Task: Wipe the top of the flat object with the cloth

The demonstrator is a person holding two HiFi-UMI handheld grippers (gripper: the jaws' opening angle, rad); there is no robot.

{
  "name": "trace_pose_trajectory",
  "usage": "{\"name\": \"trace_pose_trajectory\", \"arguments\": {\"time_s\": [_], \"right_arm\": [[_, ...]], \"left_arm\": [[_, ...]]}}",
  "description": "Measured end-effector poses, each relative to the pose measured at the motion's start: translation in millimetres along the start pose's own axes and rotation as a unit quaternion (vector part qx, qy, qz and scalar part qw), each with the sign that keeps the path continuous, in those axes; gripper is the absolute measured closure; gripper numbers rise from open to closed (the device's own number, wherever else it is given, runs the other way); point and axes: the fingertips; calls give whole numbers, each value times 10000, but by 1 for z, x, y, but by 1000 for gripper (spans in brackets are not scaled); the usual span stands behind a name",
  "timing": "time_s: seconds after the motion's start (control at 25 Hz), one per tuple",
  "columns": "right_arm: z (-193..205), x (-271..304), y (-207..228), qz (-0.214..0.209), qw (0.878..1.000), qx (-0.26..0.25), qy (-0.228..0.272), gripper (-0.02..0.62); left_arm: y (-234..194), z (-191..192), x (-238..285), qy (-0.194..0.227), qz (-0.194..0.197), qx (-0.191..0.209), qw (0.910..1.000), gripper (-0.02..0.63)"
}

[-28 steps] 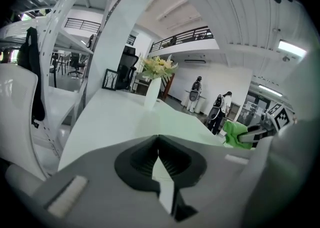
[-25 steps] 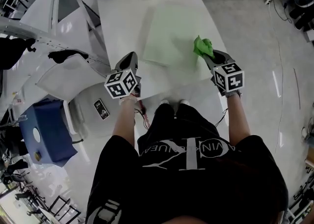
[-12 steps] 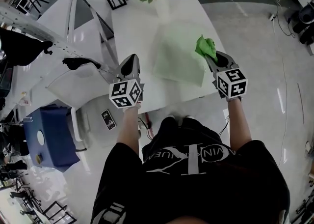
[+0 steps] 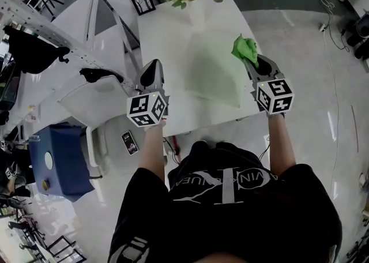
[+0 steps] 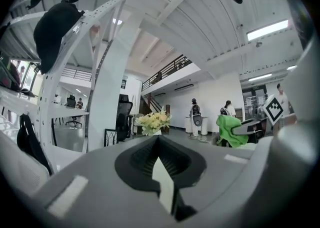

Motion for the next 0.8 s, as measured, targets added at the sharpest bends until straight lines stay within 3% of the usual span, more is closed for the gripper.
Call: {"name": "trace_pose_trajectory", "arguments": {"time_s": [0.32,0.48,0.8], "right_arm": [[-17,6,4,-6,9998,-69,190,532],[-22,8,4,-15,9997,-74,250,532],[-27,11,10,-17,9994,-97,317,532]], "left_arm": [[-6,-17,-4,189,-123,222,9995,595],[-2,-26,-4,237,-129,585,9979,595],[-1,-32,-2,373,-133,518,9979,595]]}}
Point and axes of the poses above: the fingertips, and each gripper's own axes: x forward along the fingers, y to its right, z out of its underside, and after that the axes turned 1 degree about -x, right-handed
